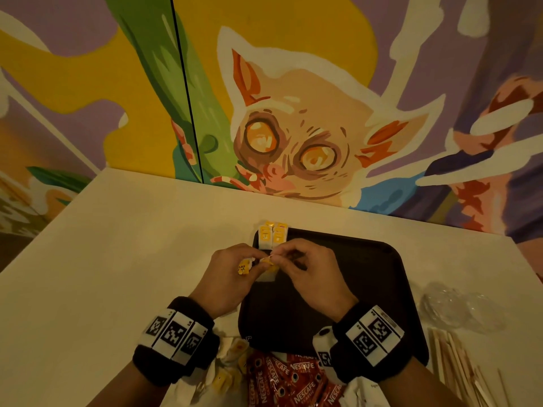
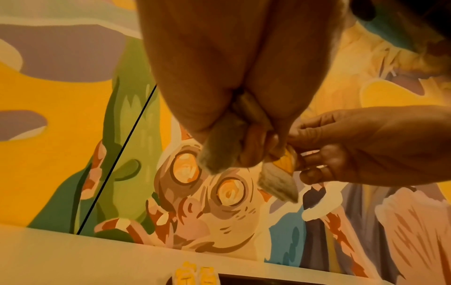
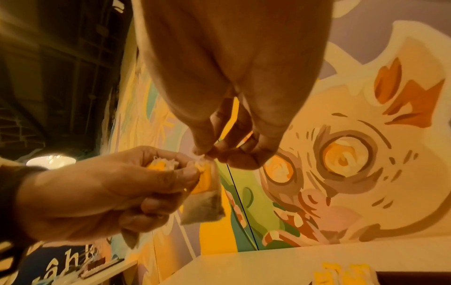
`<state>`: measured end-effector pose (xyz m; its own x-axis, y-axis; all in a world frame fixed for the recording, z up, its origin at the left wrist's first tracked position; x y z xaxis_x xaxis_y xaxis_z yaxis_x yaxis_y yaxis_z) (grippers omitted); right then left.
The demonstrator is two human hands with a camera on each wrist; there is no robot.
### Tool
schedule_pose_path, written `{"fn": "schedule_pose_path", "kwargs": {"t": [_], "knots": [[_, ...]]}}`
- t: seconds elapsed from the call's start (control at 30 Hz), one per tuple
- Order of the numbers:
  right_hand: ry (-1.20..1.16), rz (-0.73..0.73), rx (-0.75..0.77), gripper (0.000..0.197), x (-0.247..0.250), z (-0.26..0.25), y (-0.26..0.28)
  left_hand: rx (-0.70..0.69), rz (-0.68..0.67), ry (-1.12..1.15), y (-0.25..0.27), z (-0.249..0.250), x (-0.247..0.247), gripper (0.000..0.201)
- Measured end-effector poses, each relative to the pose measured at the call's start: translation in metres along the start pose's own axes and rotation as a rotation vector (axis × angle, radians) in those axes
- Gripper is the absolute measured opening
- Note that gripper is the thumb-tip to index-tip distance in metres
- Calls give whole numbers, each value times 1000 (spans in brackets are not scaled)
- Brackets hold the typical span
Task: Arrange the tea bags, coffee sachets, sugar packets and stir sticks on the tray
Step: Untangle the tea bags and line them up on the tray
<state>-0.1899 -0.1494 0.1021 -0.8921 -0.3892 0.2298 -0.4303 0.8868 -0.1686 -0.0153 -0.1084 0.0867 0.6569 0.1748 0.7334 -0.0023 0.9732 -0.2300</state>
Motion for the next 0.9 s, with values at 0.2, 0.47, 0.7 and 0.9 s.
{"fn": "schedule_pose_path", "kwargs": {"t": [0.2,0.47,0.7,0.9], "knots": [[-12,-54,-11,10,3,-2,1,-73,-22,-51,-2,-1,-2,11],[-158,-102,-78,9,10,-5,-8,-216,-9,17,0,7,5,17],[-374,-133,-216,11,12,-3,-10,-239,98,125,1,13,14,14],[-465,-100,-269,10,9,1,-9,-109,188,186,2,19,14,13]]}}
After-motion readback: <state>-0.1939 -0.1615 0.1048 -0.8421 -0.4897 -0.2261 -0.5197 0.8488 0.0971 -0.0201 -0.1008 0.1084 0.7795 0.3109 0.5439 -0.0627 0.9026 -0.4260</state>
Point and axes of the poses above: each hand's wrist, its own y-axis away from the middle knuckle, its own x-axis out of the back of the hand, z = x × y, the point moved 1 cm from there along -y, towards the middle knuckle, and after that the axes turned 13 degrees about -y, right-handed, at the moved point
